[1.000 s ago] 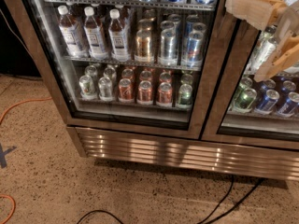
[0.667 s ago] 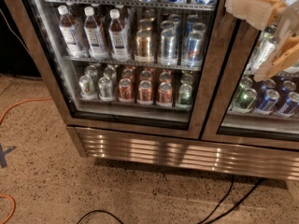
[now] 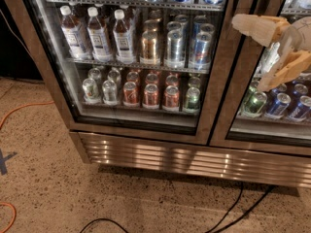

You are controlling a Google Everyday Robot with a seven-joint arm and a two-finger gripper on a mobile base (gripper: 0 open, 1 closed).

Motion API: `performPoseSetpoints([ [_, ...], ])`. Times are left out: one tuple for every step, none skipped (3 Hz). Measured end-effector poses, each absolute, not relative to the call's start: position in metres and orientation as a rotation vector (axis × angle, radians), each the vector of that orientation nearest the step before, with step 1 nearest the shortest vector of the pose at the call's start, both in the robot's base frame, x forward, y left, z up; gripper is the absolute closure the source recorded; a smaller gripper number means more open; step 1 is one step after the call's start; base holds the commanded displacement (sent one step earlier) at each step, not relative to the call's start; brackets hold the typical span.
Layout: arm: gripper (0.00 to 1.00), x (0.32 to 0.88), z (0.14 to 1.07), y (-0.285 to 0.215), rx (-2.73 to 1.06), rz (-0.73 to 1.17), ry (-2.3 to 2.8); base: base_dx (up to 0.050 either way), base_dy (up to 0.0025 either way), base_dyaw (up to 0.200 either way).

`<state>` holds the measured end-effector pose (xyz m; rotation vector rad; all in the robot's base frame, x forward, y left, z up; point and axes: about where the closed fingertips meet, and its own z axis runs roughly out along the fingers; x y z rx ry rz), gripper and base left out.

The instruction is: Open left fridge door

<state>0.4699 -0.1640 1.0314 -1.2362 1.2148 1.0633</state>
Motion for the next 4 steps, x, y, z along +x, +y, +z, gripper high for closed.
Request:
performPoseSetpoints([
  [0.00,0.4699,1.0356,-0.1915,-1.169,1.017,1.233,0.000,0.00000,0.000],
  [0.00,0.4699,1.0357,-0.1914,-1.169,1.017,1.232,0.050,-0.00001,0.000],
  [0.00,0.4699,1.0357,-0.1914,-1.169,1.017,1.232,0.000,-0.00002,-0.102],
  [0.00,0.4700,1.0357,-0.1914,-1.169,1.017,1.232,0.000,0.00000,0.000],
])
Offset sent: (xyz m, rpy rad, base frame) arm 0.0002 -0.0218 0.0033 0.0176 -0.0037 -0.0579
